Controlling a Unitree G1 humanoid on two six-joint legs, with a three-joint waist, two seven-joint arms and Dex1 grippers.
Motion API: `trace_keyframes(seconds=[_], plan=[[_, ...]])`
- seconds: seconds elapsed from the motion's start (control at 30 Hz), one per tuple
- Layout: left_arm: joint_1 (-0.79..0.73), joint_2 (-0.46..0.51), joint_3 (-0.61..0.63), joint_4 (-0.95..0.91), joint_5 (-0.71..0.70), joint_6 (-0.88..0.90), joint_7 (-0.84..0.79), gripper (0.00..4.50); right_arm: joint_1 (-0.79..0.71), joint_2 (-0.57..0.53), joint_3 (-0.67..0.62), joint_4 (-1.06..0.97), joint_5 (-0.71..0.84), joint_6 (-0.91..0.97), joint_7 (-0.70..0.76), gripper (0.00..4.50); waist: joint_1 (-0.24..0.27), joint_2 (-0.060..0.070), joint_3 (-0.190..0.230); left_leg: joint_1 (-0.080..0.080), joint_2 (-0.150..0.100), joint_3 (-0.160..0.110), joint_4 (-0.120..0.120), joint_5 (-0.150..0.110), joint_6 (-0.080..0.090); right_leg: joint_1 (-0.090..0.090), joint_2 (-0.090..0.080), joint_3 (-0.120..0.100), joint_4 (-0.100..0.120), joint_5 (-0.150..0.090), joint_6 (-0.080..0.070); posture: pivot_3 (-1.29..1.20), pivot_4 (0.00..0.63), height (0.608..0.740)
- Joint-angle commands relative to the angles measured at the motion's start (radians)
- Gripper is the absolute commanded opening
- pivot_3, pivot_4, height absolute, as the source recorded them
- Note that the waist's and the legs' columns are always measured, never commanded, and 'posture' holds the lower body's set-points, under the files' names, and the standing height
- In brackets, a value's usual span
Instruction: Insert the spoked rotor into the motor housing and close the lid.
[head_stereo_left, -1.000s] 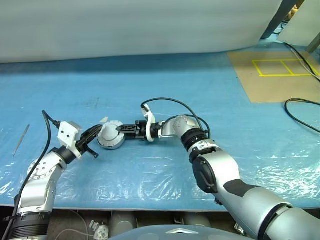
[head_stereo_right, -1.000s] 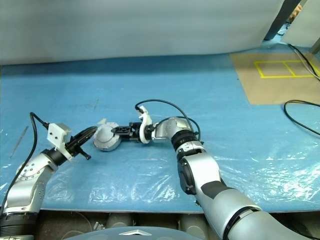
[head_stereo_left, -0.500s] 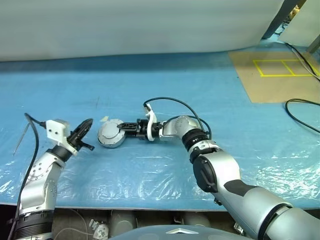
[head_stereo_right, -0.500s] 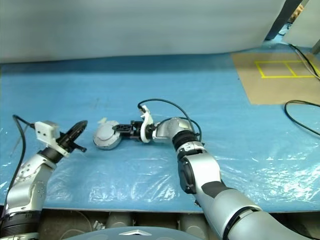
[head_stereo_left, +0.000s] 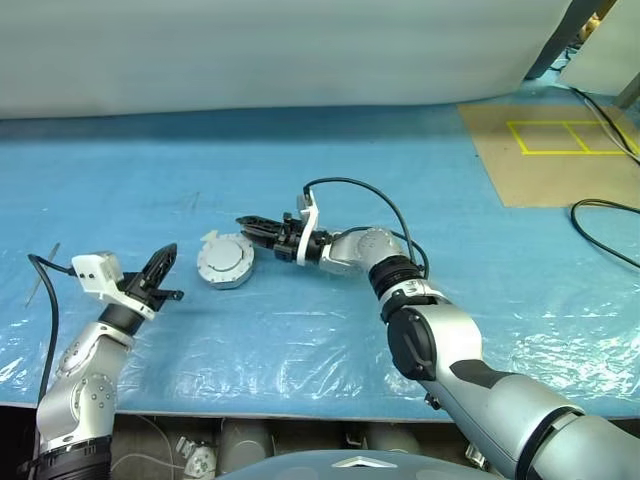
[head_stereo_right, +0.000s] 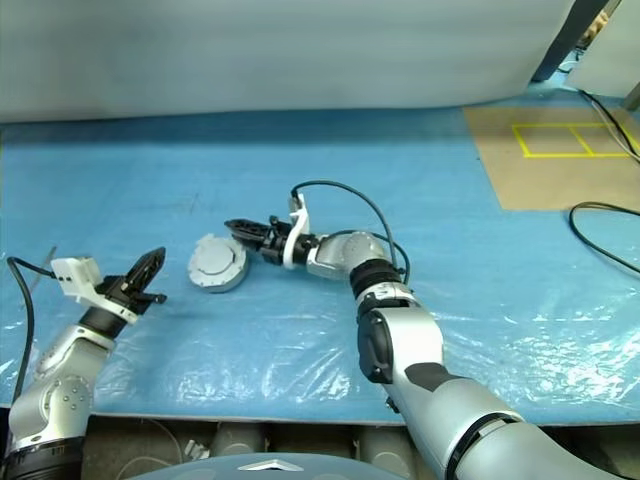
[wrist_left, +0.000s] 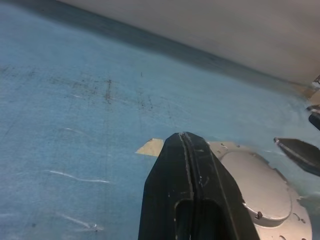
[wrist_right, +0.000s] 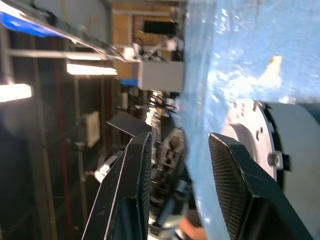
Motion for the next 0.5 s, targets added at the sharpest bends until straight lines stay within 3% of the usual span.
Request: trace_keyframes(seconds=[0.03, 0.37, 0.5], plan=[[-0.027, 0.018, -0.003, -0.054, 0.016, -0.032, -0.016, 0.0, -0.002, 0.122, 0.033, -0.038, -0.034, -0.06, 0.007, 1.82, 0.001, 0.0, 0.0, 0.0, 0.0, 0.0, 0.0, 0.0, 0.0, 0.0, 0.0, 0.0, 0.0, 0.0, 0.0, 0.0, 0.15, 0.74], [-0.058, 0.056, -0.097, -0.042, 0.157, -0.122, -0.082, 0.0, 0.028, 0.137, 0.199, -0.107, -0.195, -0.29, 0.009, 1.82, -0.003, -0.001, 0.0, 0.0, 0.0, 0.0, 0.002, 0.0, 0.0, 0.0, 0.0, 0.0, 0.001, 0.0, 0.0, 0.0, 0.15, 0.74], [-0.055, 0.05, -0.08, -0.037, 0.163, -0.148, -0.085, 0.0, 0.039, 0.151, 0.273, -0.209, -0.224, -0.385, 0.043, 1.82, -0.003, -0.001, 0.0, 0.0, 0.0, 0.0, 0.002, 0.001, 0.001, 0.0, 0.0, 0.0, 0.001, 0.0, 0.0, 0.0, 0.15, 0.74]])
